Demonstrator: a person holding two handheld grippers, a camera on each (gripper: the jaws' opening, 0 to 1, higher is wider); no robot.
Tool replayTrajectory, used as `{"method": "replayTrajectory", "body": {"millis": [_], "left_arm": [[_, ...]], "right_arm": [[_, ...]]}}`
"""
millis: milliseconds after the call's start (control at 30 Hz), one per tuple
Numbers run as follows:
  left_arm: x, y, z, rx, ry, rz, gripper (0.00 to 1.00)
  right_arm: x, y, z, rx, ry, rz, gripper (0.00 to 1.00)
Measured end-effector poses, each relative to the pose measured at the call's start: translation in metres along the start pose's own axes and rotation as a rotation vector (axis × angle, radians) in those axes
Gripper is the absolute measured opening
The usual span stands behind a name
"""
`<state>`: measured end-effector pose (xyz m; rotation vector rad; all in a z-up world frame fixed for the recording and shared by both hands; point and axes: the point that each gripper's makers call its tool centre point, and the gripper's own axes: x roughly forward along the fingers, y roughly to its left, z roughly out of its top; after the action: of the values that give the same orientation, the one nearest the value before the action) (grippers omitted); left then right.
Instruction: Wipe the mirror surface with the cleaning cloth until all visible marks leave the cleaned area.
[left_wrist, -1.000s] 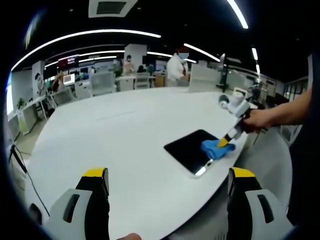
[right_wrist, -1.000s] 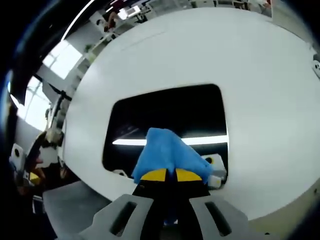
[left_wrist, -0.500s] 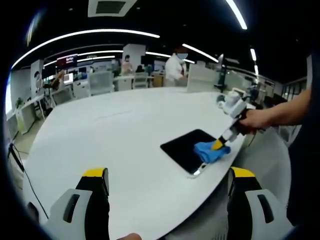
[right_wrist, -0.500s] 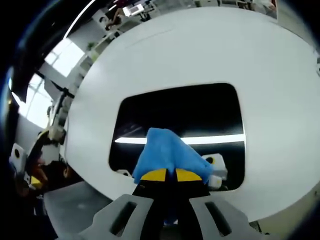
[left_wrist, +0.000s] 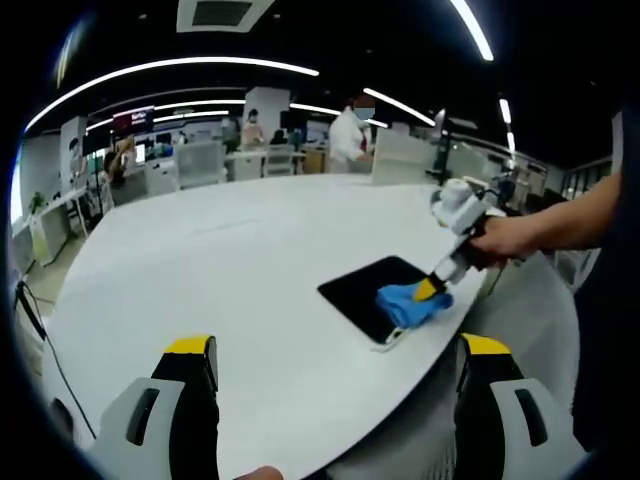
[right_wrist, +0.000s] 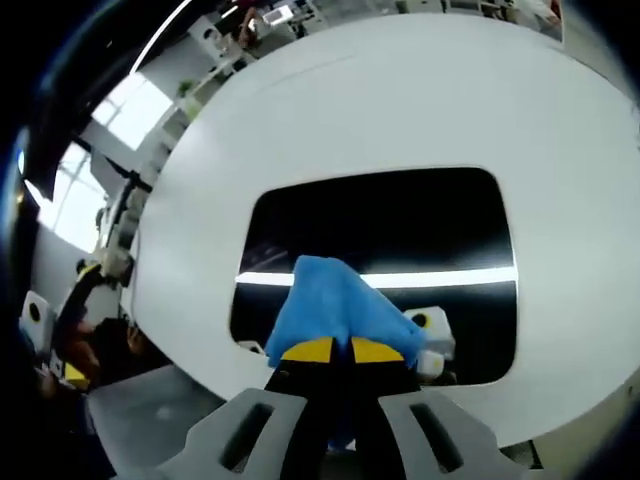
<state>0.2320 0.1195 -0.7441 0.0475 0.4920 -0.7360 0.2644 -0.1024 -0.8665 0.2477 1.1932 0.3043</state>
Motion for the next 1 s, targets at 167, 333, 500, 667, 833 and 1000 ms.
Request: {"method": "replayTrajectory", "body": {"millis": [167,333,500,667,833,1000], "left_arm": [[-0.001,-0.001,-0.002,-0.002,-0.002,-0.005,1.00],[-0.003,0.000,-0.003,-0.006,-0.007,-0.007,1.00],[-0.002,-0.006,-0.006,0.008,0.002,-0.016,1.00],[0.001,-0.015,-0.011,0.024,0.012,-0.034,1.00],[-0.001,-0.011,-0.013,0.020,0.010,-0.034,1.00],[-0.007,-0.006,-0.011,0.019,-0.003,-0.021,1.00]], "right_arm": [[0.003,0.008,0.000,-0.009,0.003,0.002,0.00],[0.006,0.014,0.001,-0.017,0.005,0.005,0.00],[0.007,0.020,0.001,-0.022,0.002,0.010,0.00],[0.011,0.025,0.002,-0.029,0.000,0.013,0.00],[0.013,0.032,0.002,-0.045,0.003,0.017,0.00],[0.015,0.037,0.002,-0.060,0.011,0.018,0.00]]}}
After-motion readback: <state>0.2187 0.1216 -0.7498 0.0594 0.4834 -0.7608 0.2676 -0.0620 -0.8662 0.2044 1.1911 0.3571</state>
